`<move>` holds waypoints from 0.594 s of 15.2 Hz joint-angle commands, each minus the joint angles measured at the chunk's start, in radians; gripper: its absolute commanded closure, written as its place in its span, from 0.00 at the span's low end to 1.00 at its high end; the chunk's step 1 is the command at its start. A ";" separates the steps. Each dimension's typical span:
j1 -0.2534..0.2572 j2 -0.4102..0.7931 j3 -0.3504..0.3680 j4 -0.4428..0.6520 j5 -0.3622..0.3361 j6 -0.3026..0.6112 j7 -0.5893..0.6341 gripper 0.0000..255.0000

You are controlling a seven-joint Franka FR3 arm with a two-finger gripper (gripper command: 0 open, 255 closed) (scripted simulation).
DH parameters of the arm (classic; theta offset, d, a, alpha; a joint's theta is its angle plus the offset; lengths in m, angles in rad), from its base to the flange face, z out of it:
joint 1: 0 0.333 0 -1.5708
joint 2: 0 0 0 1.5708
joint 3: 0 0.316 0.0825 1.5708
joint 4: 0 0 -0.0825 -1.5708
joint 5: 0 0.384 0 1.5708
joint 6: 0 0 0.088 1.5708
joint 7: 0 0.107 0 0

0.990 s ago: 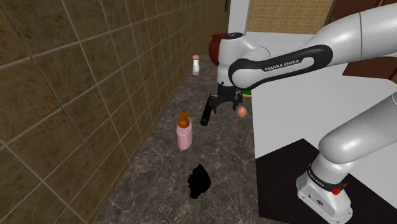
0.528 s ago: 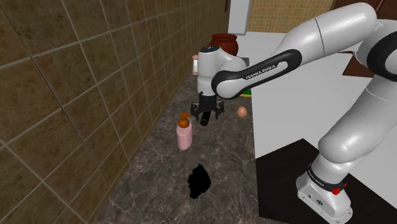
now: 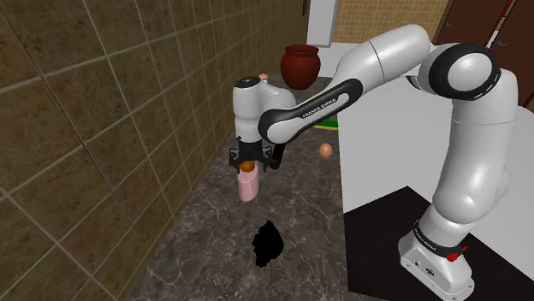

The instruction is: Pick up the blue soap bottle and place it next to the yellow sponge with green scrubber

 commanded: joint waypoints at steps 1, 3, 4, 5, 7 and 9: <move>0.051 0.079 -0.023 0.071 -0.048 -0.008 0.045 0.00; 0.056 0.093 -0.032 0.062 -0.060 0.011 0.052 0.00; 0.059 0.100 -0.036 0.058 -0.066 0.021 0.056 0.00; 0.061 0.107 -0.040 0.055 -0.073 0.031 0.060 0.00; 0.066 0.122 -0.049 0.048 -0.086 0.049 0.068 0.00; 0.070 0.134 -0.056 0.043 -0.096 0.064 0.074 0.00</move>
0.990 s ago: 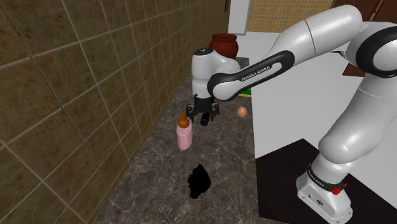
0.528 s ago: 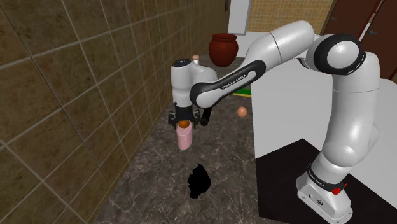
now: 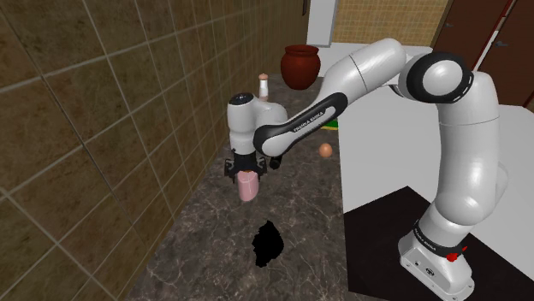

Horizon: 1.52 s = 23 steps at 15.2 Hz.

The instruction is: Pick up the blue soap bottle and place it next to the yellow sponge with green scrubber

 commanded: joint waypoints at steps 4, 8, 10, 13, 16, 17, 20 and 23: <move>0.004 0.007 -0.004 -0.001 -0.006 0.007 0.005 0.00; 0.004 0.007 -0.004 -0.001 -0.006 0.007 0.005 1.00; 0.004 0.007 -0.004 -0.001 -0.006 0.007 0.005 1.00; 0.004 0.007 -0.004 -0.001 -0.006 0.007 0.005 1.00; 0.004 0.007 -0.004 -0.001 -0.006 0.007 0.005 1.00; 0.004 0.007 -0.004 -0.001 -0.006 0.007 0.005 1.00; -0.004 -0.014 0.009 0.011 0.013 -0.022 -0.009 1.00; -0.011 -0.034 0.020 0.025 0.032 -0.051 -0.021 1.00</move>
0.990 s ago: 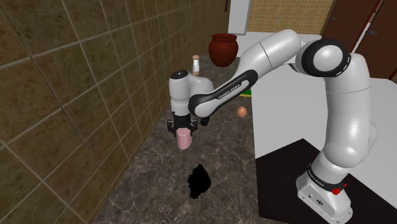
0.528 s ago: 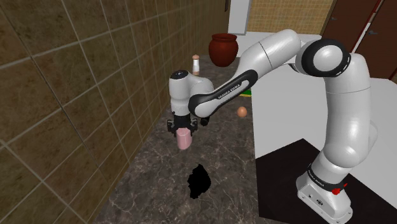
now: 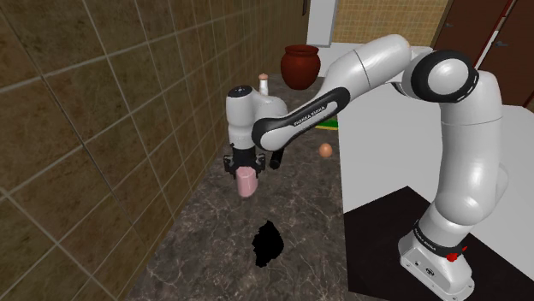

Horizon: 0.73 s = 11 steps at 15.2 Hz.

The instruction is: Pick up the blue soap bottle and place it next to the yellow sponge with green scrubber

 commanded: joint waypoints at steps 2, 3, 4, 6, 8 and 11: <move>-0.010 -0.023 0.012 0.012 0.020 -0.029 -0.015 1.00; -0.012 -0.029 0.015 0.018 0.026 -0.040 -0.019 1.00; -0.014 -0.035 0.018 0.024 0.031 -0.050 -0.023 1.00; -0.017 -0.046 0.024 0.037 0.042 -0.071 -0.031 1.00; -0.020 -0.057 0.029 0.050 0.052 -0.092 -0.039 1.00; -0.023 -0.071 0.037 0.073 0.067 -0.125 -0.049 1.00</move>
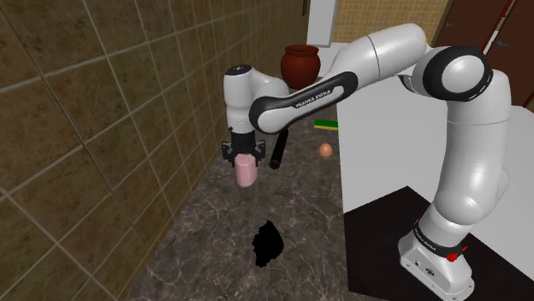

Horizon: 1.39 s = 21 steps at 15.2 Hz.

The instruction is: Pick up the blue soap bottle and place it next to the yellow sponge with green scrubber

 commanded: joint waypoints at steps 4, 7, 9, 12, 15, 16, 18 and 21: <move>-0.006 -0.025 0.012 0.041 0.024 -0.058 -0.019 1.00; -0.007 -0.035 0.017 0.069 0.034 -0.093 -0.028 1.00; -0.006 -0.041 0.020 0.089 0.040 -0.117 -0.033 1.00; -0.004 -0.047 0.023 0.122 0.048 -0.153 -0.040 1.00; -0.001 -0.052 0.026 0.157 0.054 -0.191 -0.047 1.00; 0.000 -0.053 0.027 0.170 0.055 -0.204 -0.049 1.00; 0.004 -0.054 0.029 0.196 0.057 -0.230 -0.052 1.00; 0.010 -0.053 0.030 0.237 0.059 -0.270 -0.057 1.00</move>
